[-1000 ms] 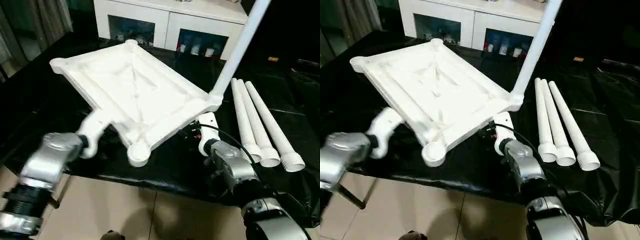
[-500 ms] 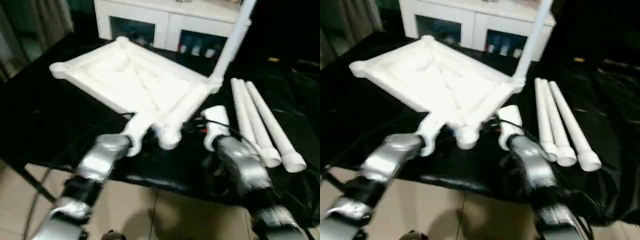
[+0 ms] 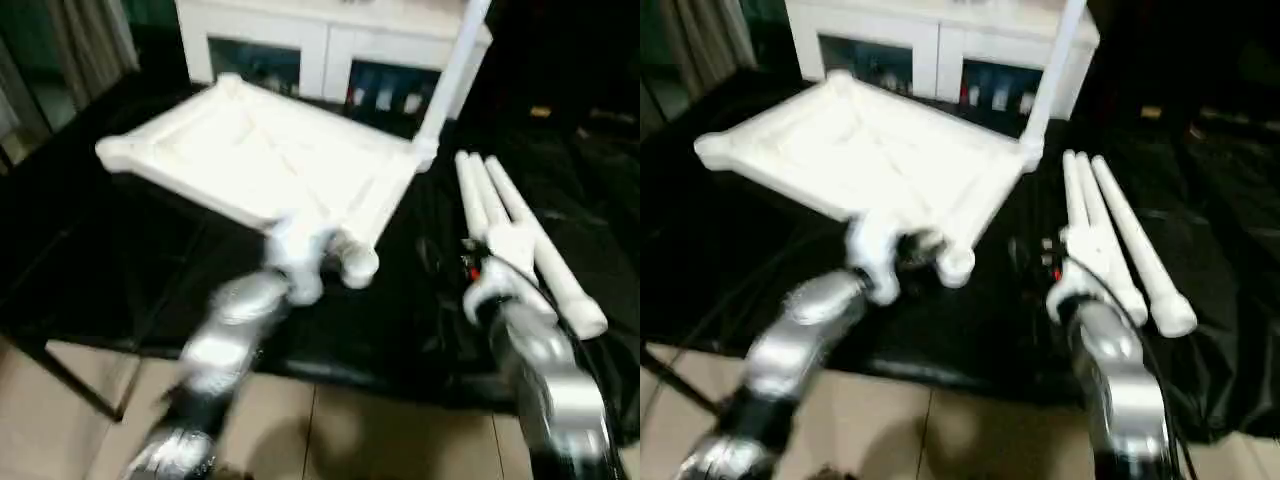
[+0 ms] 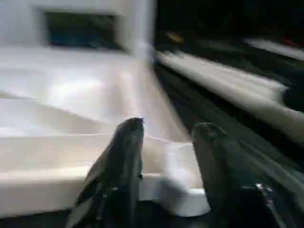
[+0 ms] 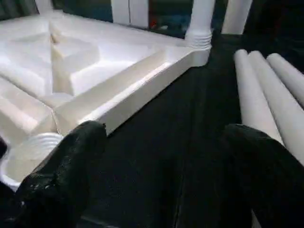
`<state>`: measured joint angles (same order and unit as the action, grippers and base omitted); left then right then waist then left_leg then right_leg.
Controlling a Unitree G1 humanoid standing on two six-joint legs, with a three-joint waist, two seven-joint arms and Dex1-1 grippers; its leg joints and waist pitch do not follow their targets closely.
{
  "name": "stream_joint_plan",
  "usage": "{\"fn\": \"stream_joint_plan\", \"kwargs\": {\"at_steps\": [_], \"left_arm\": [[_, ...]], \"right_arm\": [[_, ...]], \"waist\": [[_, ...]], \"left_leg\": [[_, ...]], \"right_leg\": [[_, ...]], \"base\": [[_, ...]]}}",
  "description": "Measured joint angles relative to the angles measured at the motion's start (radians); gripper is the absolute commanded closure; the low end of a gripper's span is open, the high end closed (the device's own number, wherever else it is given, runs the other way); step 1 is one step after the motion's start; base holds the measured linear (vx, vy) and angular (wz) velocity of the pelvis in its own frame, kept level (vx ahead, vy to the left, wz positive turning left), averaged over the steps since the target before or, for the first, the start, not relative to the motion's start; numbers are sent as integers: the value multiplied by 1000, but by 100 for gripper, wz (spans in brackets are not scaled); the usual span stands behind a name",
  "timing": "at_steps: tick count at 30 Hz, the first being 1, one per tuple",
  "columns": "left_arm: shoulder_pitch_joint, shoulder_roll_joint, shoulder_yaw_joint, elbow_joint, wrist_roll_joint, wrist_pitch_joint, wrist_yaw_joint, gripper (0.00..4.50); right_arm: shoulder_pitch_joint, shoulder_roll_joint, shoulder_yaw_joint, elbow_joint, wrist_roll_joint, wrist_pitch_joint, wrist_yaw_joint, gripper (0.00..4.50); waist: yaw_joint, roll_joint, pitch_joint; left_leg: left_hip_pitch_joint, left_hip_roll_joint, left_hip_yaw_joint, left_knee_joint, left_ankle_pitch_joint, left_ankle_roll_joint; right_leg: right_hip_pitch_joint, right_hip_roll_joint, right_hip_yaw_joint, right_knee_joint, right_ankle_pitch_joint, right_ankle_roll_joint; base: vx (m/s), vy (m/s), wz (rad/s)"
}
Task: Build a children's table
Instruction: Rotate table base
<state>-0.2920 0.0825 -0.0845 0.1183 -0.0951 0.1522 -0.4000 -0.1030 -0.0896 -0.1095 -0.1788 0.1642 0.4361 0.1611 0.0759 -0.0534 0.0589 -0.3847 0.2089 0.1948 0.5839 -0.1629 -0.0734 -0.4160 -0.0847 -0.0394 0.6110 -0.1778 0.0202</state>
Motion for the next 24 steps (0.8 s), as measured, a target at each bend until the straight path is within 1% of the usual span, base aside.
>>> {"fn": "stream_joint_plan", "kwargs": {"at_steps": [3,4,6,8,9,11,12,13,14,15,16,17,18,19,20,21,22,23,24], "left_arm": [[47,13,40,-66,40,-37,78,226],[48,16,49,-74,51,-54,89,226],[36,28,67,-81,61,-57,110,226],[10,22,89,-73,47,-17,121,226],[4,19,92,-73,39,-3,121,226],[4,8,99,-72,28,8,131,192],[4,5,102,-72,28,10,143,192],[4,2,103,-74,27,15,152,188],[4,3,103,-75,25,23,153,177],[4,5,103,-75,25,26,153,177],[5,6,103,-75,26,28,154,161],[7,6,103,-75,27,29,159,161],[7,8,103,-77,31,28,163,149],[8,10,109,-76,33,28,166,149],[8,24,118,-77,34,29,169,133],[8,27,126,-80,34,30,171,112],[7,27,127,-84,34,30,172,109],[7,25,125,-86,34,33,172,107],[7,22,123,-86,34,37,173,107]], "right_arm": [[-3,8,6,-13,-31,-27,-38,0],[-7,8,11,-11,-45,-40,-46,0],[-23,17,18,15,-60,-72,-60,0],[-40,46,22,39,-51,-87,-64,0],[-44,52,29,39,-47,-91,-62,0],[-46,56,40,40,-39,-95,-54,0],[-46,59,41,40,-38,-95,-50,0],[-47,63,46,43,-36,-95,-44,0],[-48,66,55,46,-33,-95,-42,0],[-49,68,60,48,-31,-95,-42,0],[-52,69,63,54,-29,-95,-42,0],[-57,71,62,69,-26,-94,-43,0],[-61,71,62,75,-25,-94,-43,0],[-74,76,63,85,-23,-91,-43,0],[-89,79,67,88,-19,-92,-42,0],[-93,79,70,88,-19,-95,-41,0],[-92,79,70,88,-19,-96,-41,0],[-90,79,72,89,-19,-96,-40,0],[-86,77,71,89,-19,-96,-40,0]], "waist": [[5,-2,0],[7,-3,0],[11,-8,-1],[11,-12,-2],[10,-12,-2],[10,-14,-2],[11,-17,-2],[11,-19,-1],[10,-21,0],[9,-21,0],[8,-19,2],[6,-19,4],[4,-16,6],[4,-16,8],[4,-15,9],[1,-15,9],[-3,-18,10],[-13,-29,9],[-20,-35,6]], "left_leg": [[-1,-1,0,1,0,0],[-1,-1,0,2,0,0],[-1,-2,1,2,0,0],[-1,-2,1,3,0,0],[-2,-2,1,3,0,0],[-2,-3,1,3,0,0],[-1,-3,1,3,0,0],[-1,-3,1,3,0,0],[2,-3,0,1,-1,0],[6,-2,0,0,-1,0],[14,-2,0,-4,-2,-1],[31,-2,-1,-12,-10,-2],[49,1,1,-17,-13,-6],[70,3,6,-18,-23,-11],[95,7,10,-14,-39,-17],[110,10,10,-13,-52,-24],[127,11,12,-14,-62,-32],[147,14,15,-14,-76,-43],[158,16,16,-14,-90,-54]], "right_leg": [[1,-1,1,-1,-4,6],[1,-1,1,-1,-4,6],[2,-2,2,-2,-4,7],[1,-2,2,-2,-4,7],[1,-3,2,-2,-4,7],[1,-4,1,-2,-3,8],[1,-4,1,-2,-3,9],[1,-4,1,-2,-3,9],[2,-4,-1,-2,-4,11],[5,-4,-3,-4,-4,11],[14,-3,-5,-10,-4,11],[25,-3,-11,-26,-5,11],[39,-1,-17,-37,-6,11],[49,4,-18,-40,-10,8],[56,2,-22,-36,-17,-2],[58,-2,-29,-26,-28,-9],[55,-9,-36,-11,-46,-21],[52,-12,-37,2,-56,-30],[53,-8,-35,3,-54,-30]], "base": [[0,0,0],[0,0,0],[0,0,0],[0,0,0],[0,0,0],[0,0,0],[0,0,0],[0,0,0],[0,0,0],[0,0,0],[0,0,0],[0,0,0],[25,-7,-18],[66,4,-57],[66,4,-57],[91,20,-91],[104,-19,-94],[104,-19,-94],[124,-53,-79]]}}
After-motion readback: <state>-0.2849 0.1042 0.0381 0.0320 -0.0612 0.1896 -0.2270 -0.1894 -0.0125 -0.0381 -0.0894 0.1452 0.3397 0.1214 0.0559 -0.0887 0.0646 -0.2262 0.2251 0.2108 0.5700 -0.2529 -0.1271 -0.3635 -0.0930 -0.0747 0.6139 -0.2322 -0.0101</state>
